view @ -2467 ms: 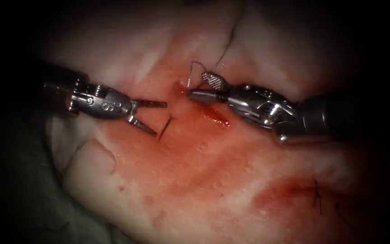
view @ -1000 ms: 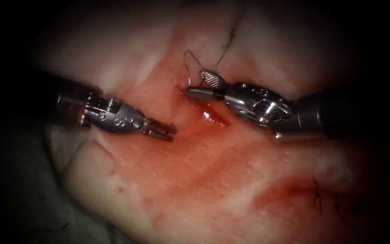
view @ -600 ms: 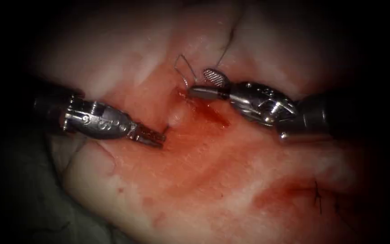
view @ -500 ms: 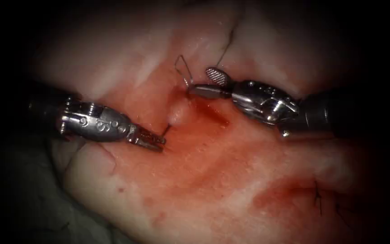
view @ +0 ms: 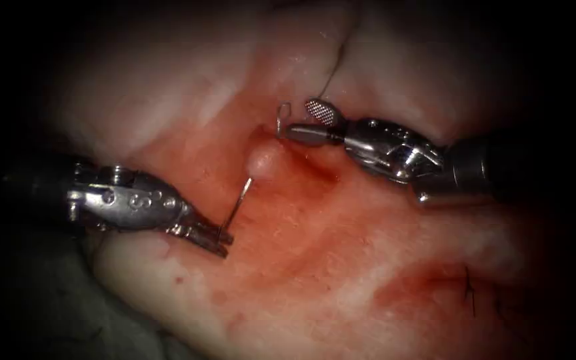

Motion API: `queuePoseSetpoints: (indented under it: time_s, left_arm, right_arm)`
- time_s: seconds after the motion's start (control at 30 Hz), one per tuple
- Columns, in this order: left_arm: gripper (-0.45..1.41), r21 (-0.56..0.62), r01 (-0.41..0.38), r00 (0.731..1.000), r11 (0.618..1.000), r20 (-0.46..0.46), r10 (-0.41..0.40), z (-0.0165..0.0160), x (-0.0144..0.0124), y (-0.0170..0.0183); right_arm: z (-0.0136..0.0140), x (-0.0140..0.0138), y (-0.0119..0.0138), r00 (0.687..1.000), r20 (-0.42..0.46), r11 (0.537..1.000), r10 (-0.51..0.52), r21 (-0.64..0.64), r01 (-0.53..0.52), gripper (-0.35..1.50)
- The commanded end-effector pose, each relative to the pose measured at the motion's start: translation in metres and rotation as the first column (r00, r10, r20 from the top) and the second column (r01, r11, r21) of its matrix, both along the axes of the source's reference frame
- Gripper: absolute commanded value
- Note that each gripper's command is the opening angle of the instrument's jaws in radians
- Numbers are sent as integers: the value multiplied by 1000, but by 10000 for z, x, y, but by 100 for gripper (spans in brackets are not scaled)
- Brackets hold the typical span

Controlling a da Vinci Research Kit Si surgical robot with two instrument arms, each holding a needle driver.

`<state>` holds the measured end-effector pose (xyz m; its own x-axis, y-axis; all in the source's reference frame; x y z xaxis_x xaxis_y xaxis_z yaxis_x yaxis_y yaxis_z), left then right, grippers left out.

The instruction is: Wound Closure

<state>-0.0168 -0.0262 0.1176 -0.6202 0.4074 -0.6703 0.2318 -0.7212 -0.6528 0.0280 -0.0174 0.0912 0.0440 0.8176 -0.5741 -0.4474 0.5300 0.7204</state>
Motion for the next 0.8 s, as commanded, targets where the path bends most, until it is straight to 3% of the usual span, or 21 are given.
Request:
queuePoseSetpoints:
  time_s: [0.03, 0.37, 0.53, 0.63, 0.67, 0.8]
  left_arm:
    - [-45, 1, 0, 1000, 1000, -2, 0, 6, -5, -5]
    - [-45, 88, -22, 998, 996, -54, 27, -3, 9, -8]
    - [-45, 64, -1, 999, 998, -53, 4, -22, 11, 13]
    - [-45, 4, 35, 999, 999, -31, -35, -38, 13, 37]
    - [-45, 4, 35, 999, 999, -31, -35, -38, 13, 37]
    - [-45, -37, 65, 998, 997, -21, -66, -51, 11, 52]
  right_arm:
    - [5, 7, -6, 1000, -1, 1000, -1, 1, 1, 95]
    - [4, 6, -7, 1000, 0, 1000, -4, 2, 4, 93]
    - [-2, -2, -10, 997, -18, 997, -71, 0, 71, 83]
    - [-10, -2, -18, 994, -34, 994, -108, -3, 108, 47]
    - [-10, -2, -18, 994, -34, 994, -108, -3, 108, 47]
    - [-12, 7, -25, 990, -38, 991, -135, -9, 135, -8]
